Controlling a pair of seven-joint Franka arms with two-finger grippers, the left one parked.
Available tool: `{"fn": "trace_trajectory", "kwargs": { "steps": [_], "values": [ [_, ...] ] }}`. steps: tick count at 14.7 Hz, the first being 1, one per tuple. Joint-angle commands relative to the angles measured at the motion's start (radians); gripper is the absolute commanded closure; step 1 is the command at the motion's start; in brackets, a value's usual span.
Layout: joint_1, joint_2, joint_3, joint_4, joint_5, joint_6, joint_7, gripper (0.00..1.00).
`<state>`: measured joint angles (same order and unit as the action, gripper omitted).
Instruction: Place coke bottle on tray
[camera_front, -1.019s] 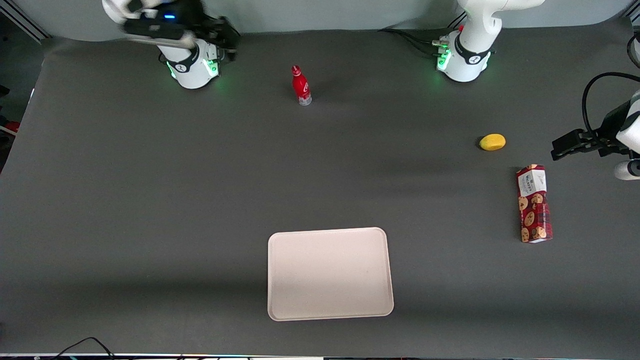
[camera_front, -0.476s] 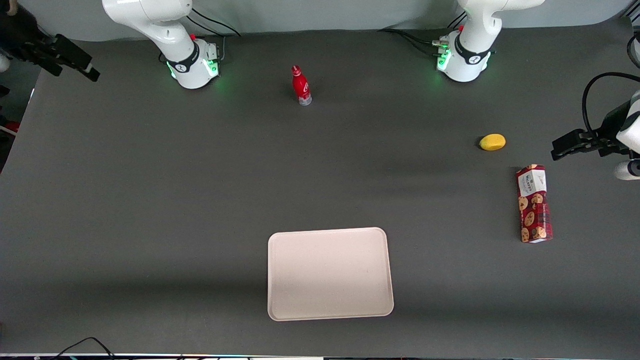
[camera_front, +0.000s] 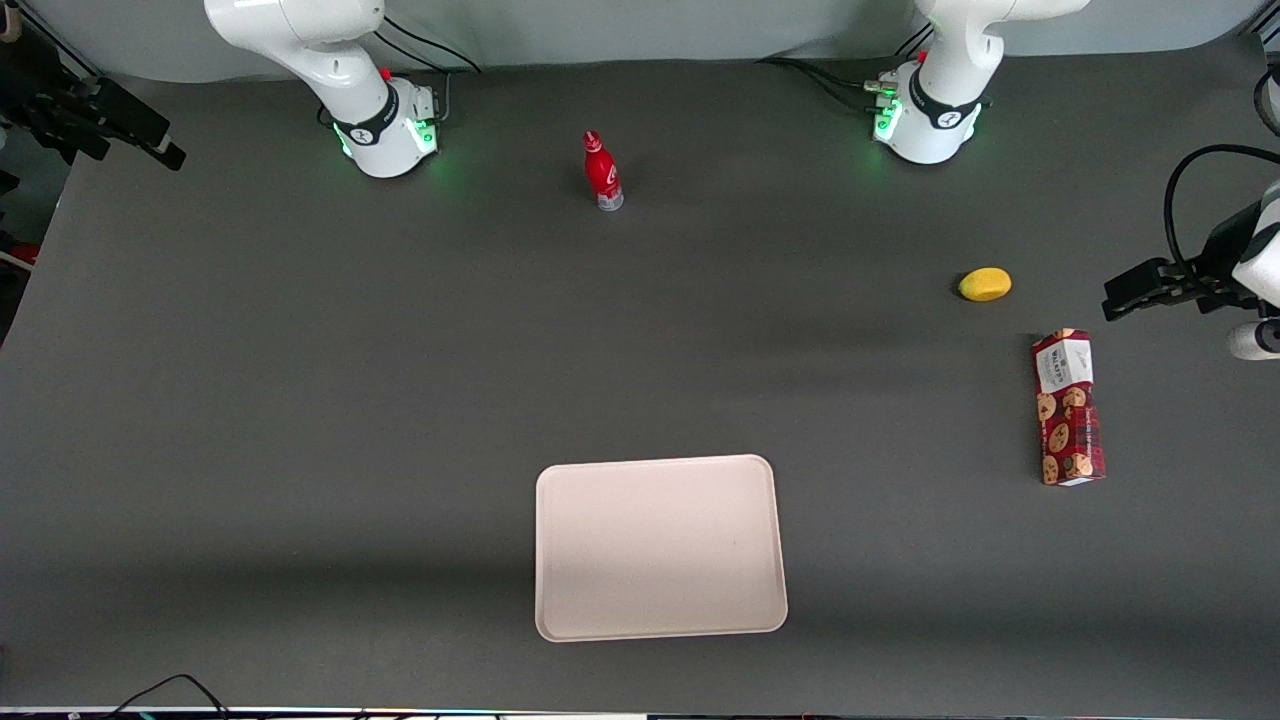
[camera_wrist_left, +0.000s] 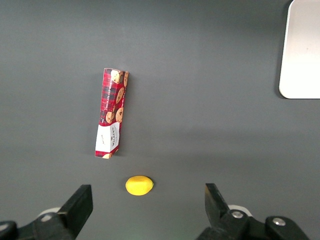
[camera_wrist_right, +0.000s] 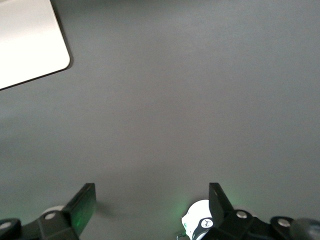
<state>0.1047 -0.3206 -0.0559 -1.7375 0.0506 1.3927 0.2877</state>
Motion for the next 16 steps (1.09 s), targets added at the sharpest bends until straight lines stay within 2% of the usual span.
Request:
{"fn": "trace_trajectory", "kwargs": {
  "steps": [1,3,6,8,10,14,16],
  "values": [
    [0.01,-0.024,0.101,0.021,-0.012,-0.056,0.029,0.0],
    [0.01,-0.04,0.215,0.033,0.035,-0.083,0.132,0.0],
    [0.01,-0.032,0.367,0.033,0.197,-0.089,0.301,0.0],
    [0.01,-0.008,0.492,0.001,0.232,-0.026,0.394,0.0],
    [0.01,0.001,0.598,-0.11,0.268,0.099,0.47,0.0],
    [0.01,0.049,0.798,-0.354,0.284,0.441,0.6,0.0],
    [0.012,0.083,0.869,-0.448,0.284,0.598,0.649,0.0]
  ]
}}
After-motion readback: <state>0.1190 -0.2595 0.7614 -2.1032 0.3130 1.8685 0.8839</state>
